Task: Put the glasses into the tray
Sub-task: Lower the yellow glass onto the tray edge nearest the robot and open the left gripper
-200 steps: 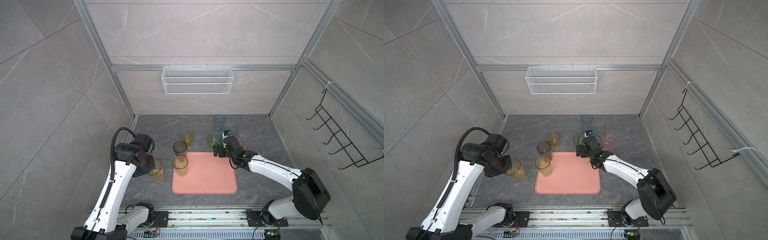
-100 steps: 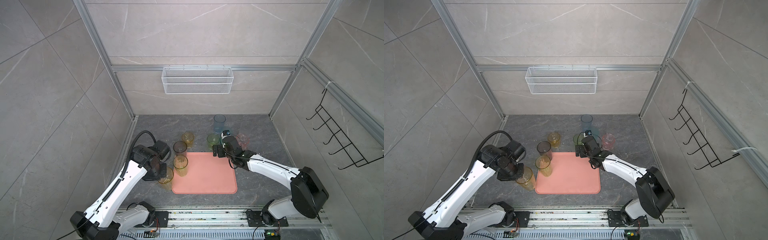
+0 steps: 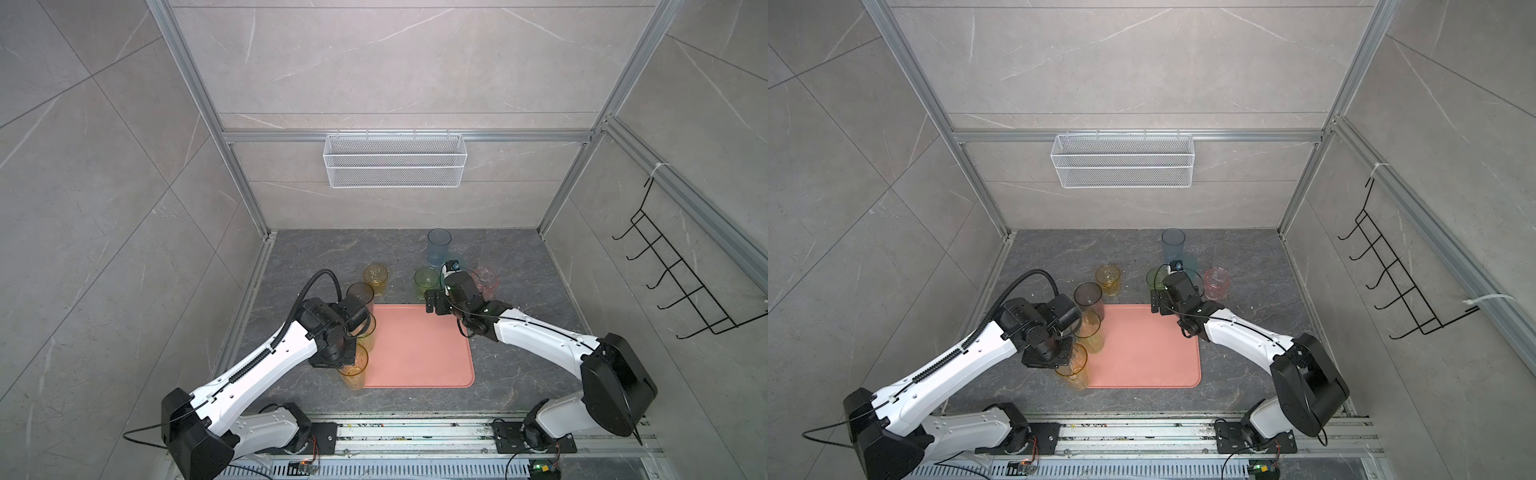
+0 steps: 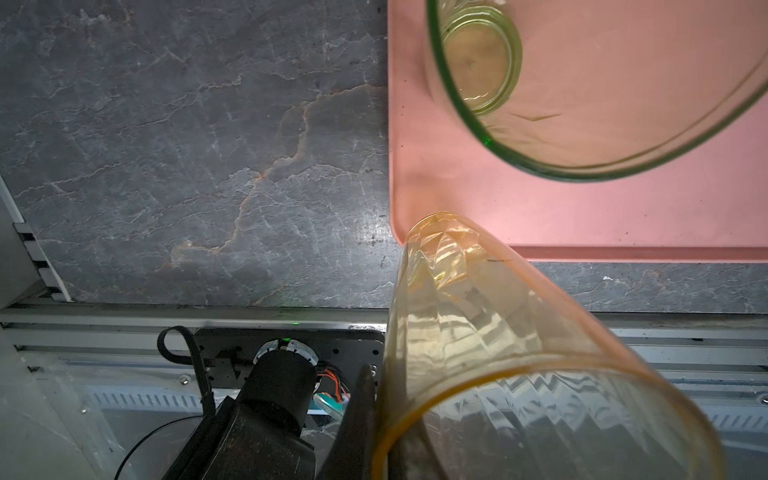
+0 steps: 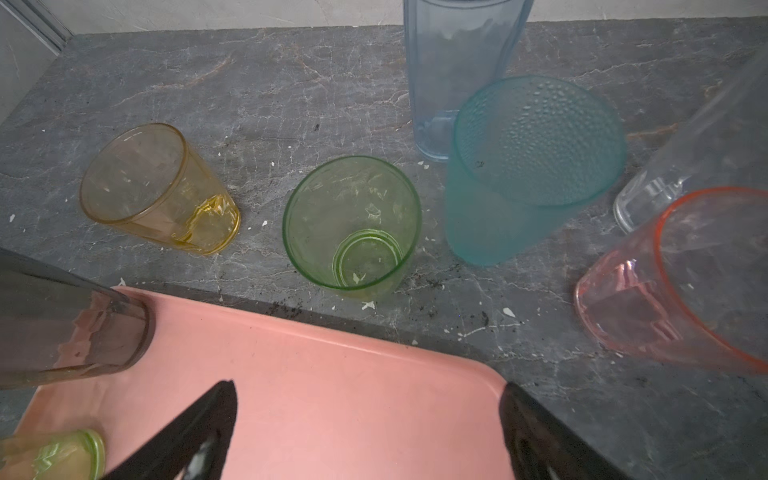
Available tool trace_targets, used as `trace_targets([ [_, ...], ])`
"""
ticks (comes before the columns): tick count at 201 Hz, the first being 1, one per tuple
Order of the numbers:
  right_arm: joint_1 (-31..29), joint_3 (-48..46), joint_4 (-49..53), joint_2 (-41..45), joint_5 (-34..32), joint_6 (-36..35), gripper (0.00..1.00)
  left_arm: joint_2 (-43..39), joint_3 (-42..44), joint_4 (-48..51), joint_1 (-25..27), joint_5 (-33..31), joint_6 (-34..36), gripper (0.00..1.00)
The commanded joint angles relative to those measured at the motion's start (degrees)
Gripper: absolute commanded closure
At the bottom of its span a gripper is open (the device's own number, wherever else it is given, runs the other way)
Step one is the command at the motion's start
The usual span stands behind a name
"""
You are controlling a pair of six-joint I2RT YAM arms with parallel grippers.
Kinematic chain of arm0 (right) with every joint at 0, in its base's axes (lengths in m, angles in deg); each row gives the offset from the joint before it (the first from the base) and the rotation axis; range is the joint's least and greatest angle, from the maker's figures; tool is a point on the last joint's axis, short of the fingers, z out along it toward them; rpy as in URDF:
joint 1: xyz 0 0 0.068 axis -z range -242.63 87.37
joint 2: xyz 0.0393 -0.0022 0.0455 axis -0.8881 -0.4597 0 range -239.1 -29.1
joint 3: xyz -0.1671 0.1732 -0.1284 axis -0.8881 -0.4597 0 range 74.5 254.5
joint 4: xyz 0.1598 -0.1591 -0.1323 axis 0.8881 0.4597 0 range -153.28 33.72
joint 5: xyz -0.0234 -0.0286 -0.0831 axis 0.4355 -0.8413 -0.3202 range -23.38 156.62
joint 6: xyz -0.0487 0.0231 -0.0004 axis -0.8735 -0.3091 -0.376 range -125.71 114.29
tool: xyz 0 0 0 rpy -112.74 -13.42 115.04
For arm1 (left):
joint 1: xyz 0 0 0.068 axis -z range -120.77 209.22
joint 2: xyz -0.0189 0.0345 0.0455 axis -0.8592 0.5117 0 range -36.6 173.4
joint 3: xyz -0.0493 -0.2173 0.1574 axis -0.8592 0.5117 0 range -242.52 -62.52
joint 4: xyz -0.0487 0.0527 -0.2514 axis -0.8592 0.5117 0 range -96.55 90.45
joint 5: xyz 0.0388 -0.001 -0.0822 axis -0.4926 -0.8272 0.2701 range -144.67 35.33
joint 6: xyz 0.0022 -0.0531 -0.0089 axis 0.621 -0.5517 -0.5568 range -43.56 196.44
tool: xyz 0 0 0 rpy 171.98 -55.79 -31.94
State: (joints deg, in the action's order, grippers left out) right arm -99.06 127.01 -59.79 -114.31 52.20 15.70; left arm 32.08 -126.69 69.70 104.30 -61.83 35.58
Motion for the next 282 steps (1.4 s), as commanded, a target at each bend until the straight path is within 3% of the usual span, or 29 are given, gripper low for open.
trace_targets([
  [1,-0.44,1.63,1.12,-0.75,-1.23,0.21,0.00,1.04,-0.02,-3.01,1.44,-0.39,-2.00,1.00],
  [105,-0.49,1.81,1.54,-0.75,-1.14,0.21,0.01,4.30,2.26,-8.21,2.21,-2.30,-2.49,1.00],
  [282,-0.49,2.42,2.22,-1.36,-1.23,0.20,0.00,5.38,4.12,-6.60,1.35,-6.29,-3.33,1.00],
])
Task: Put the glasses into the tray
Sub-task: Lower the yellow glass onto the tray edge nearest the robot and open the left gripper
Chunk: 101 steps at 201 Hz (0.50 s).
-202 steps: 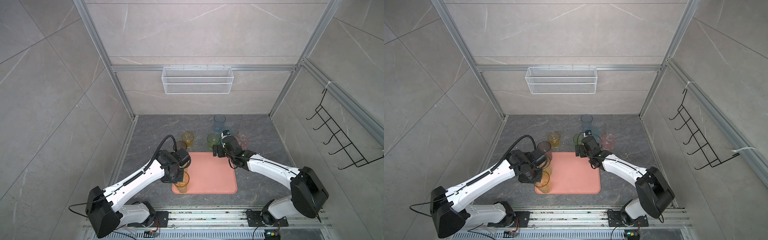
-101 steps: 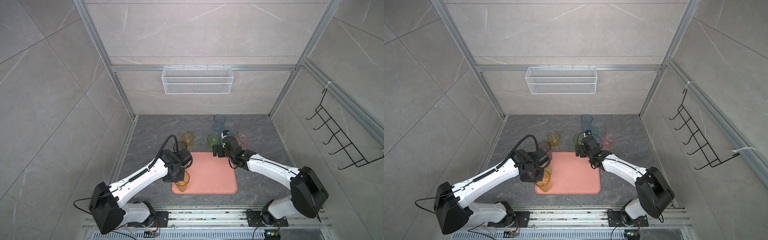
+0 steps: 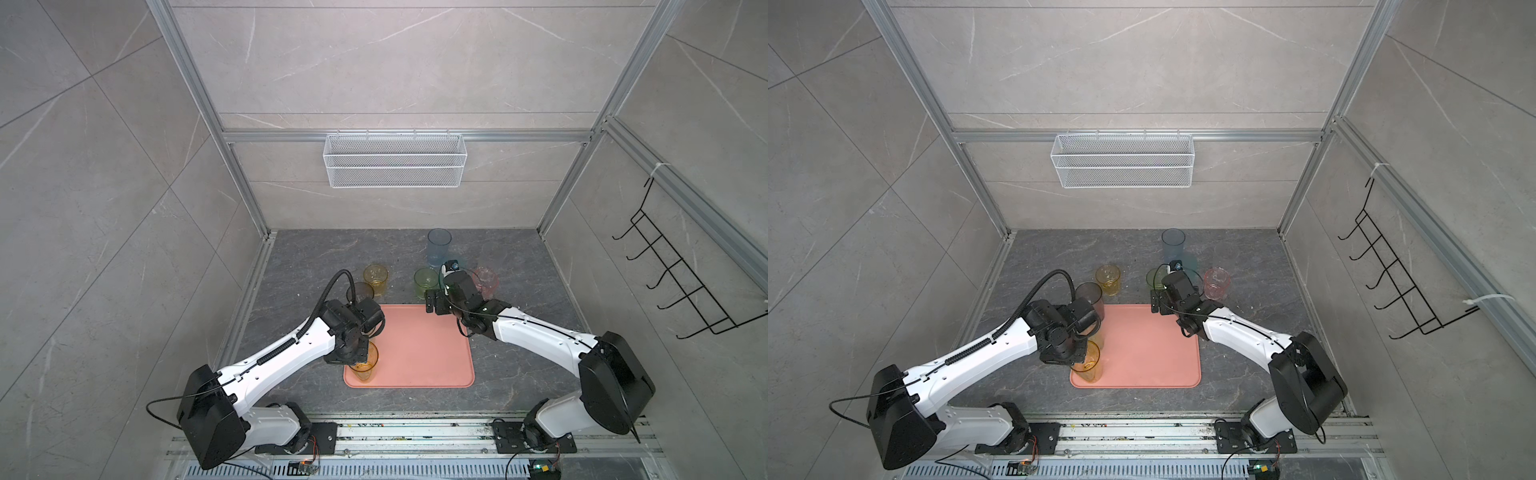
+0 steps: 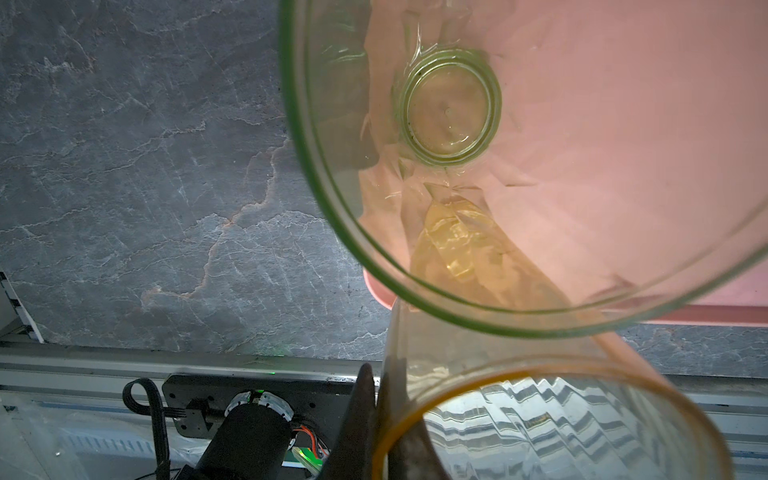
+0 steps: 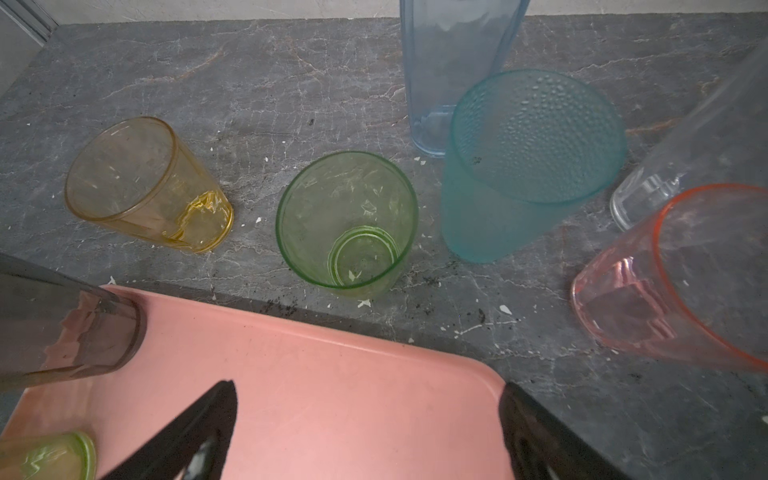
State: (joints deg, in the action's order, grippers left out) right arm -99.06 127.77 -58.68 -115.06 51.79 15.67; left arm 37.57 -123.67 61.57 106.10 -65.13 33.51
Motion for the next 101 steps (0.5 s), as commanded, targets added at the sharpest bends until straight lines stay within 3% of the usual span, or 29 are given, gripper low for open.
trace_targets([
  [1,-0.49,1.66,1.06,-0.58,-0.81,0.23,0.01,-0.09,1.11,1.56,-0.46,-2.99,-1.22,1.00],
  [25,-0.49,1.83,1.28,-0.80,-0.64,0.23,0.01,0.09,0.98,2.28,-0.55,-3.33,-1.24,0.98],
  [61,-0.63,2.08,1.29,-1.07,-0.42,0.32,0.01,0.18,0.43,2.28,-0.64,-3.25,-1.08,0.80],
  [101,-0.58,2.01,1.30,-1.03,-0.46,0.23,0.00,0.54,-1.73,3.49,-0.64,-4.08,-0.75,0.71],
])
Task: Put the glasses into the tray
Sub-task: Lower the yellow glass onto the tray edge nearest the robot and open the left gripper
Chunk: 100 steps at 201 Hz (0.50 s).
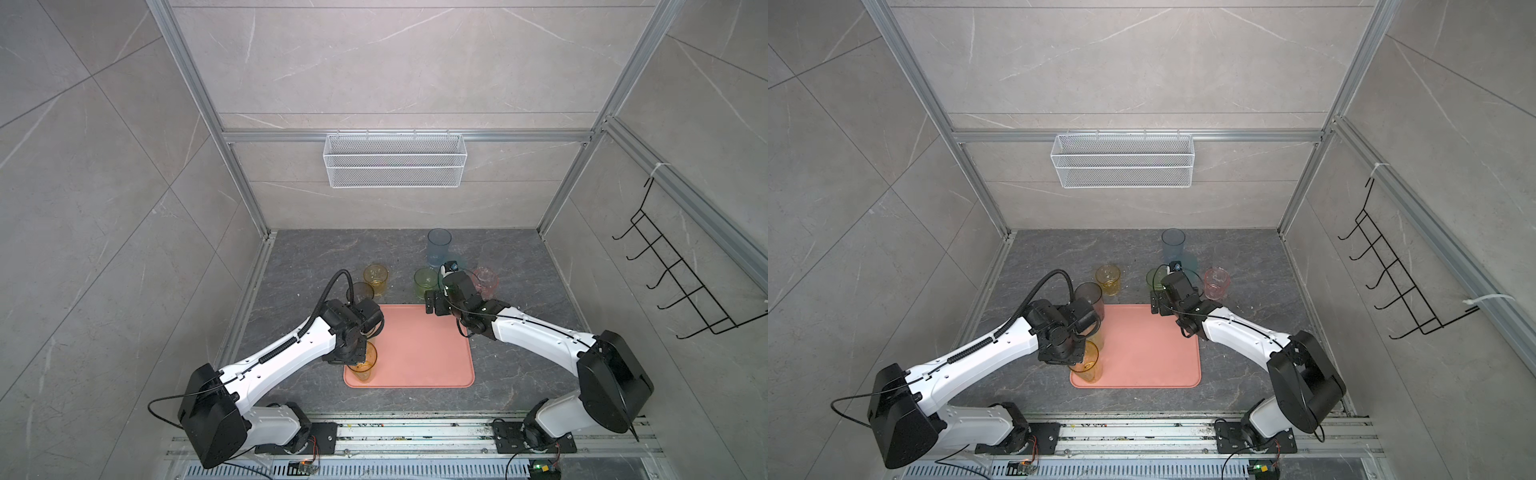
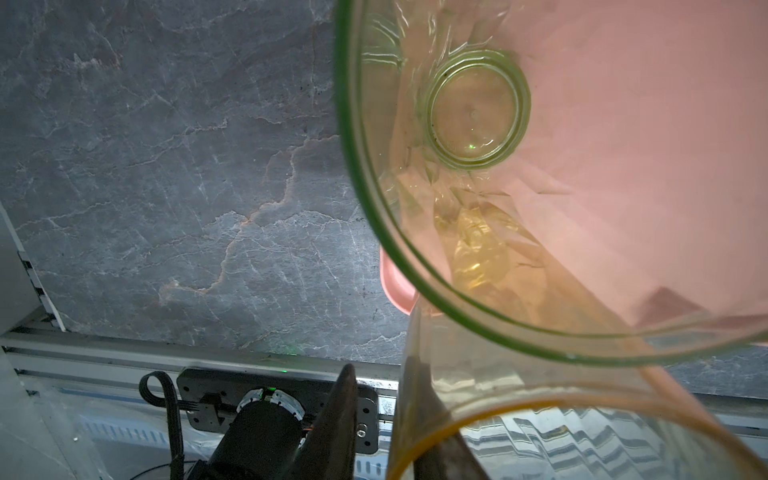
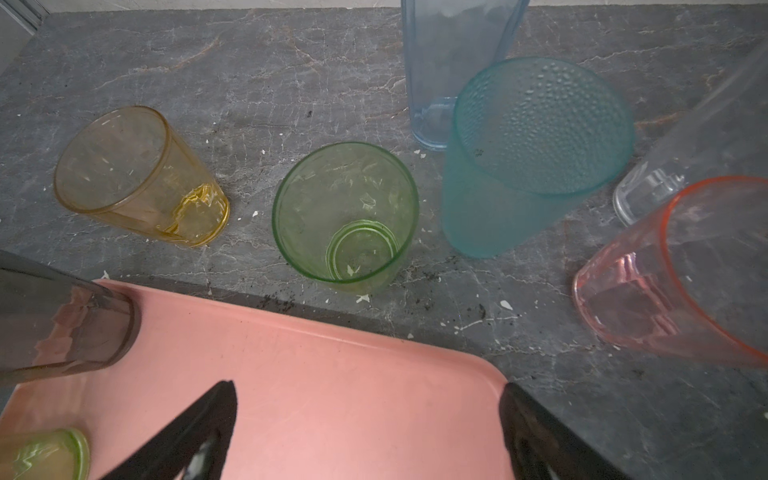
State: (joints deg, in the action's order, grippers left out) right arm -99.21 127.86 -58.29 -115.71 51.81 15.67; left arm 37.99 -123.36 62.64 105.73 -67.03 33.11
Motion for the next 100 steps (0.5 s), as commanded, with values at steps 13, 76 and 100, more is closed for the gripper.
trace_targets([
  [13,-0.46,1.84,0.81,-0.31,-0.57,0.15,0.00,0.03,-2.74,2.61,-0.35,-2.37,-0.11,0.70],
  [76,-0.51,1.42,0.50,0.10,-0.92,-0.03,0.00,-0.88,-7.28,4.15,-1.05,-2.83,1.46,0.67],
  [100,-0.59,0.87,-0.06,0.97,-1.40,-0.44,0.01,-1.52,-9.81,4.90,-2.43,-3.69,2.80,0.65],
])
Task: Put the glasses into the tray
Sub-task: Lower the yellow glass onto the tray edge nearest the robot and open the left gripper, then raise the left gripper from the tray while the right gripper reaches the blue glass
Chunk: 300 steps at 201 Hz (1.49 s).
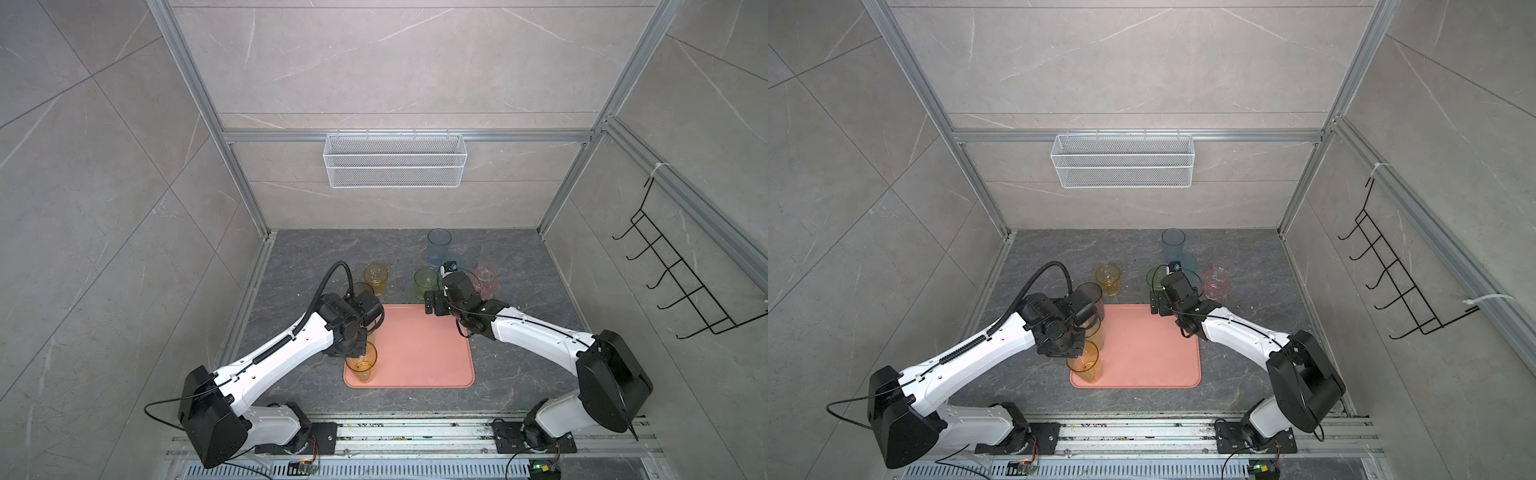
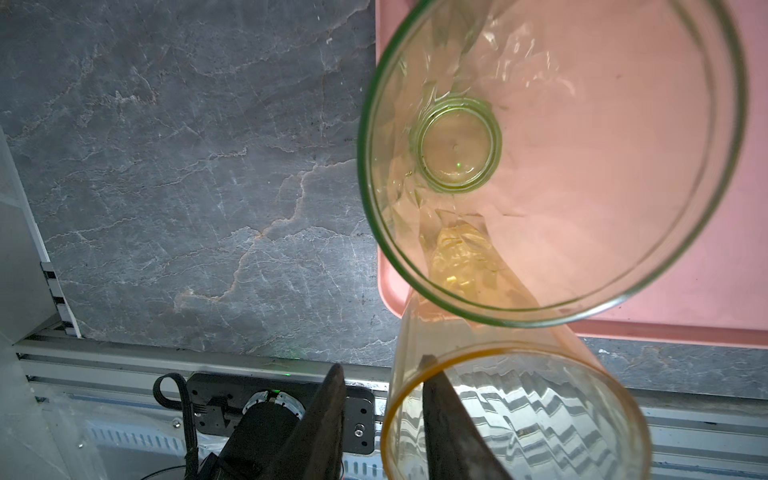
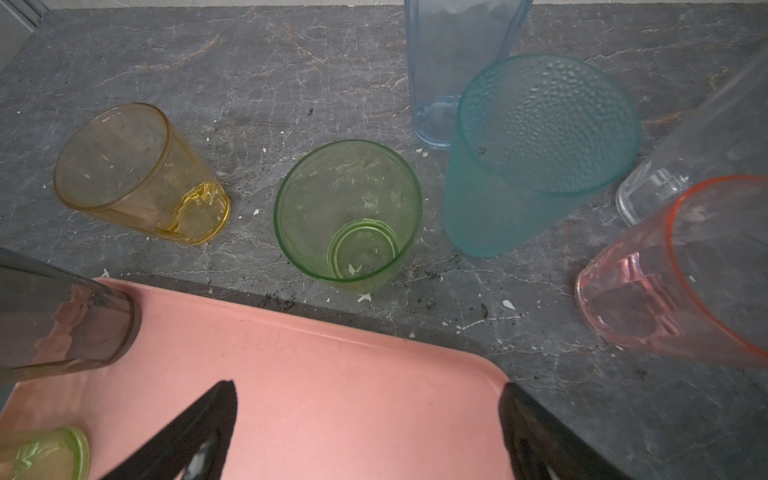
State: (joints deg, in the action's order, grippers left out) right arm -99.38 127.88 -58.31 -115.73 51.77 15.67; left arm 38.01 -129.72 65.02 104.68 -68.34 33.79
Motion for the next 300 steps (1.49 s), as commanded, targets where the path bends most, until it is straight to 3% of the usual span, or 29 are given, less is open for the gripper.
trace_targets([
  [1,-0.42,0.80,0.00,1.05,-1.38,-0.50,0.01,-1.56,-3.50,2.52,-1.49,-2.40,2.22,0.65],
  [40,-1.73,0.83,1.50,4.35,-4.95,-2.55,0.01,-3.23,-6.84,0.53,-6.29,-3.20,5.88,0.51],
  [113,-1.81,5.95,8.87,7.78,-6.32,-2.77,0.00,-9.45,-7.11,-9.94,-20.39,-4.51,11.52,0.45],
  [127,-1.83,7.55,11.46,8.47,-7.14,-2.27,0.00,-10.95,-5.75,-11.92,-22.41,-6.35,12.69,0.39],
  [173,-1.79,16.37,21.59,8.85,-7.69,-0.12,0.00,-13.81,0.62,-17.11,-24.43,-20.96,14.48,0.12],
  [194,-1.75,20.53,25.70,8.11,-7.09,0.91,0.00,-14.90,4.12,-20.30,-24.93,-22.87,14.84,0.01],
  [251,-1.35,36.58,38.78,-0.34,-7.65,3.13,0.00,-17.11,5.02,-19.24,-25.13,-19.85,16.45,0.00],
  [300,2.98,47.68,42.23,-7.79,-6.14,2.78,0.00,-19.33,5.57,-18.83,-25.14,-16.02,19.60,0.00],
])
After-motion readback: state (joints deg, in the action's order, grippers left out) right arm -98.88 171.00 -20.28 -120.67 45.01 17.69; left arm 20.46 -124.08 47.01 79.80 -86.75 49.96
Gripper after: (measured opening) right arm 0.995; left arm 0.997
